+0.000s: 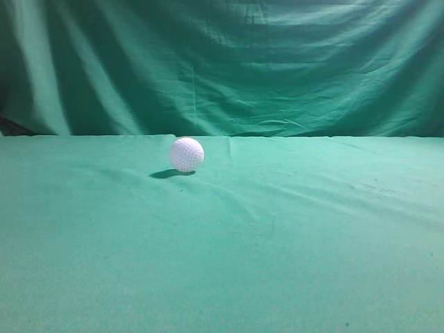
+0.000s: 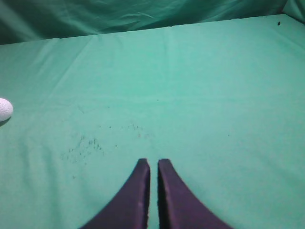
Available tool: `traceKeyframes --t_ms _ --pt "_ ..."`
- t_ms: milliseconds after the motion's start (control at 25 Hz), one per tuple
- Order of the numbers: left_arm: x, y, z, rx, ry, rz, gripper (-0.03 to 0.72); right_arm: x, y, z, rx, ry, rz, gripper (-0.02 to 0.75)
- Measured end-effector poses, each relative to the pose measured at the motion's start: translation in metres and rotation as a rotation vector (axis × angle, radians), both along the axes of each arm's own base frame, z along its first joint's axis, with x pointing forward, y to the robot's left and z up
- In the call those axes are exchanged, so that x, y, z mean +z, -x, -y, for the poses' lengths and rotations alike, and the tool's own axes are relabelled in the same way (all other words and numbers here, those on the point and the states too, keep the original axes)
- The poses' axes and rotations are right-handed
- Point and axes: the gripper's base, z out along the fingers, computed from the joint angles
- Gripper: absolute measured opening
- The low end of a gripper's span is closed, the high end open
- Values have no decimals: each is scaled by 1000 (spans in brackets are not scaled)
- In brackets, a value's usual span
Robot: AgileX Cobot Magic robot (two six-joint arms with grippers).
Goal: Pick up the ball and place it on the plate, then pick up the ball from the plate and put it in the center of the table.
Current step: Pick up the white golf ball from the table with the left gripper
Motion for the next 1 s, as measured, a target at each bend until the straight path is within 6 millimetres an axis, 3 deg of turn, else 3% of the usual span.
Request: traceKeyframes --t_ms 760,880,1000 --pt "0 0 -1 2 -14 7 0 0 0 0 0 0 0 47" --pt "7 -2 -1 10 -10 77 0 0 0 0 0 0 0 47" --pt "25 -4 -2 38 103 265 0 0 0 0 0 0 0 47"
